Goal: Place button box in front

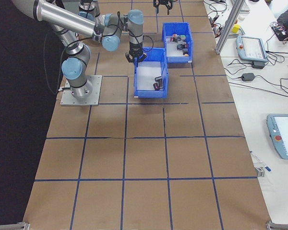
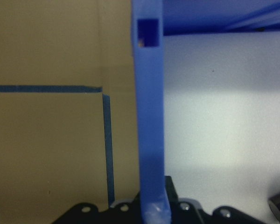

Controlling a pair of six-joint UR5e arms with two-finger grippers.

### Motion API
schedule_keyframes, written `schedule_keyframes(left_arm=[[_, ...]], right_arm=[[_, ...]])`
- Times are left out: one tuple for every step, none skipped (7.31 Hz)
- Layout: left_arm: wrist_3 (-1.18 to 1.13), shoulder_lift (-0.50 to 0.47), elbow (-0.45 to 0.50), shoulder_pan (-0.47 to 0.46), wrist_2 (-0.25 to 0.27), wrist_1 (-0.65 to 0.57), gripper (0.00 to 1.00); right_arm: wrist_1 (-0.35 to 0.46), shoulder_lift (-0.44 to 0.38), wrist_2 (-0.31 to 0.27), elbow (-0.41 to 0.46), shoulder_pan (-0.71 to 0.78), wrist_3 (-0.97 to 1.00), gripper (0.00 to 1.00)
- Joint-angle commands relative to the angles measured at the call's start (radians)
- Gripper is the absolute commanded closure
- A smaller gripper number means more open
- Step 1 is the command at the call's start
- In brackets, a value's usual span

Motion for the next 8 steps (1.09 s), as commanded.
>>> schedule_keyframes(left_arm=[[0.407, 0.102, -0.02, 0.089, 0.04, -0.088, 0.02], [0.564, 0.134, -0.024, 0.098, 0.06, -0.095, 0.02], [0.712, 0.165, -0.024, 0.1, 0.101, -0.132, 0.02], [0.864, 0.176, -0.021, 0.101, 0.201, -0.132, 0.02], [1.009, 0.2, -0.024, 0.104, 0.251, -0.161, 0.01], [1.11, 0.219, -0.025, 0.115, 0.239, -0.19, 0.01], [1.202, 0.237, -0.024, 0.124, 0.232, -0.195, 0.01], [1.21, 0.257, -0.024, 0.146, 0.191, -0.224, 0.01]], right_arm=[[-0.05, -0.02, 0.001, 0.043, 0.135, 0.132, 0.92], [-0.063, -0.02, 0.001, 0.043, 0.218, 0.221, 0.92], [-0.078, -0.015, 0.001, 0.043, 0.282, 0.294, 0.92], [-0.1, -0.008, 0.002, 0.043, 0.325, 0.36, 0.91], [-0.132, 0.015, 0.002, 0.043, 0.37, 0.411, 0.91], [-0.178, 0.049, -0.001, 0.043, 0.43, 0.471, 0.91], [-0.215, 0.084, -0.009, 0.043, 0.48, 0.526, 0.91], [-0.262, 0.119, -0.009, 0.041, 0.519, 0.562, 0.91]])
